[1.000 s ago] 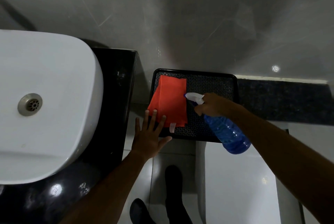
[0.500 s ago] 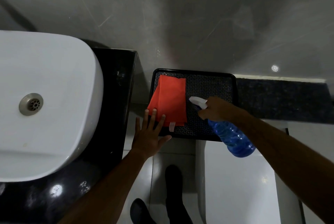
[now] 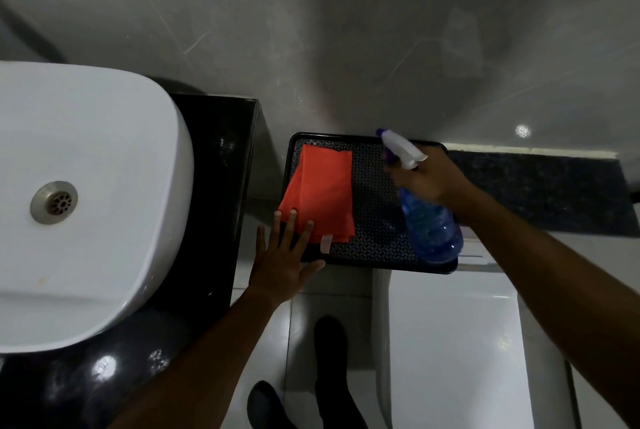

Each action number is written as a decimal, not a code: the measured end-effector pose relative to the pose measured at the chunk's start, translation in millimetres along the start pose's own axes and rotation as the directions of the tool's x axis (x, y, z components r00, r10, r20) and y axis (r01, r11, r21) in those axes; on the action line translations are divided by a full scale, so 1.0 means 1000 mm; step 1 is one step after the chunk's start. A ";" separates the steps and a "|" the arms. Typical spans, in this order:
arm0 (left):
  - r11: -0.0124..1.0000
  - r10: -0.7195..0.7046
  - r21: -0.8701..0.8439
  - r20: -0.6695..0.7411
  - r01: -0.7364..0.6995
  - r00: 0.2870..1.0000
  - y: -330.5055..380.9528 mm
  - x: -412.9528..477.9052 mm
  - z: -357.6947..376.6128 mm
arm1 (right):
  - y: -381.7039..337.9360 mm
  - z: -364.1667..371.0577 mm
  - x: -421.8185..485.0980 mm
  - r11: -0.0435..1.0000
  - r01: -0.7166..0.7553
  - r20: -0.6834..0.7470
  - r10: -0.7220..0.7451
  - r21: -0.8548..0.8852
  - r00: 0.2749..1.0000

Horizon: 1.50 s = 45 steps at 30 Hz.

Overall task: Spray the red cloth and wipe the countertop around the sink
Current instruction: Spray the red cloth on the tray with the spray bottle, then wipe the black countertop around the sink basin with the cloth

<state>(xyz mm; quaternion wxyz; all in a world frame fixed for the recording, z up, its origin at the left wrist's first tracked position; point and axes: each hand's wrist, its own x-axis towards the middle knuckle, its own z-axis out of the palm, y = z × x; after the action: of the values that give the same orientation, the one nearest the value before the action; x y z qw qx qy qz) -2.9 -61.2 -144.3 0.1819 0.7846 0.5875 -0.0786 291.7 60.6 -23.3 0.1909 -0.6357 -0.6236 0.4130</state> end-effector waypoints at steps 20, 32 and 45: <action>0.998 -0.007 0.061 0.050 0.004 0.999 0.004 0.002 -0.007 | 0.045 0.040 -0.034 0.967 0.209 -0.635 -0.071 0.145 0.769; 0.999 -0.005 0.049 0.062 0.002 0.998 0.004 0.003 -0.010 | 0.004 0.141 -0.011 0.990 -0.100 -0.090 0.091 -0.102 0.992; 1.000 -0.027 0.018 0.121 0.025 0.992 0.016 0.002 -0.034 | -0.013 0.147 0.032 0.865 -0.304 -0.123 0.379 0.400 0.917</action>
<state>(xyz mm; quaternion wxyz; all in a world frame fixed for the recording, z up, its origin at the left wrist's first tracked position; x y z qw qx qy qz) 10.1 -50.9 -110.3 0.2098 0.7722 0.5847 -0.1335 167.3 52.8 -108.8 0.2925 -0.7261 -0.3885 0.4861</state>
